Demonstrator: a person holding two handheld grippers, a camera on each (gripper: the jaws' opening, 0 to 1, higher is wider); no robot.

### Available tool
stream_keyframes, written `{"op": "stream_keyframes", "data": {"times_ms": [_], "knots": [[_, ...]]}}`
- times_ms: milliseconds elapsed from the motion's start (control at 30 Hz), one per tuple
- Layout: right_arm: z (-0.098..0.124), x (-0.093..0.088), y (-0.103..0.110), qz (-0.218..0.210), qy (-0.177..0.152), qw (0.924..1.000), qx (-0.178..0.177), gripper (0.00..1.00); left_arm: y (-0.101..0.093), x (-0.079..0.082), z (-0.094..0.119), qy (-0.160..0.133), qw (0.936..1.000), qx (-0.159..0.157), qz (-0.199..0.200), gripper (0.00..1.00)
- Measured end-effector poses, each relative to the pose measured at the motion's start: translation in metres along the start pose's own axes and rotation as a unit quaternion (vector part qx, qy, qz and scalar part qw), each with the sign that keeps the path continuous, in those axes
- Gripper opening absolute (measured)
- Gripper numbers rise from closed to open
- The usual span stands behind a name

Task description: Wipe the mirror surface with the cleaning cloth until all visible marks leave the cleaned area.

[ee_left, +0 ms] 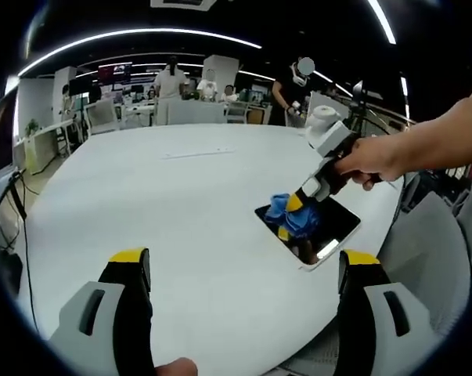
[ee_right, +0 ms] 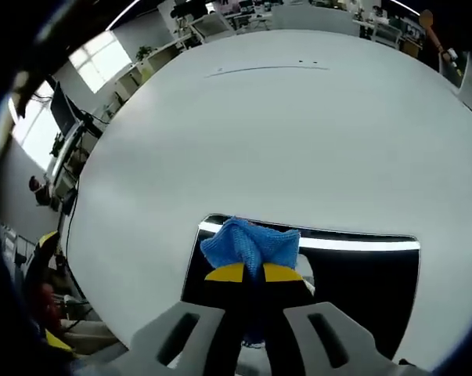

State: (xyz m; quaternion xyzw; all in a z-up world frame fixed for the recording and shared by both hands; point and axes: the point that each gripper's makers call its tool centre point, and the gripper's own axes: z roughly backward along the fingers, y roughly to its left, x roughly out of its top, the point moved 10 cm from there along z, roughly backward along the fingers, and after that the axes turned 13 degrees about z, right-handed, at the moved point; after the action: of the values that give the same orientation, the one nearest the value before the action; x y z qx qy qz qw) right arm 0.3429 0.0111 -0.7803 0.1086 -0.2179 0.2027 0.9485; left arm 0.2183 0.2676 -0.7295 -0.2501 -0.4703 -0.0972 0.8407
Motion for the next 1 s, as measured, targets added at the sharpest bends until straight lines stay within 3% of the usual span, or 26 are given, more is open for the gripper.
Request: {"op": "stream_keyframes", "data": {"times_ms": [533, 767, 1000], "knots": [[0.012, -0.027, 0.019, 0.011, 0.003, 0.9998, 0.016, 0.00, 0.003, -0.004, 0.002, -0.012, 0.9997, 0.002, 0.022, 0.99], [0.016, -0.035, 0.024, 0.005, 0.001, 0.9997, 0.024, 0.00, 0.000, -0.021, 0.007, 0.009, 0.9997, -0.001, 0.022, 0.99], [0.019, -0.043, 0.028, 0.003, 0.003, 0.9996, 0.029, 0.00, -0.001, -0.020, 0.008, 0.007, 0.9996, -0.003, 0.025, 0.99]]}}
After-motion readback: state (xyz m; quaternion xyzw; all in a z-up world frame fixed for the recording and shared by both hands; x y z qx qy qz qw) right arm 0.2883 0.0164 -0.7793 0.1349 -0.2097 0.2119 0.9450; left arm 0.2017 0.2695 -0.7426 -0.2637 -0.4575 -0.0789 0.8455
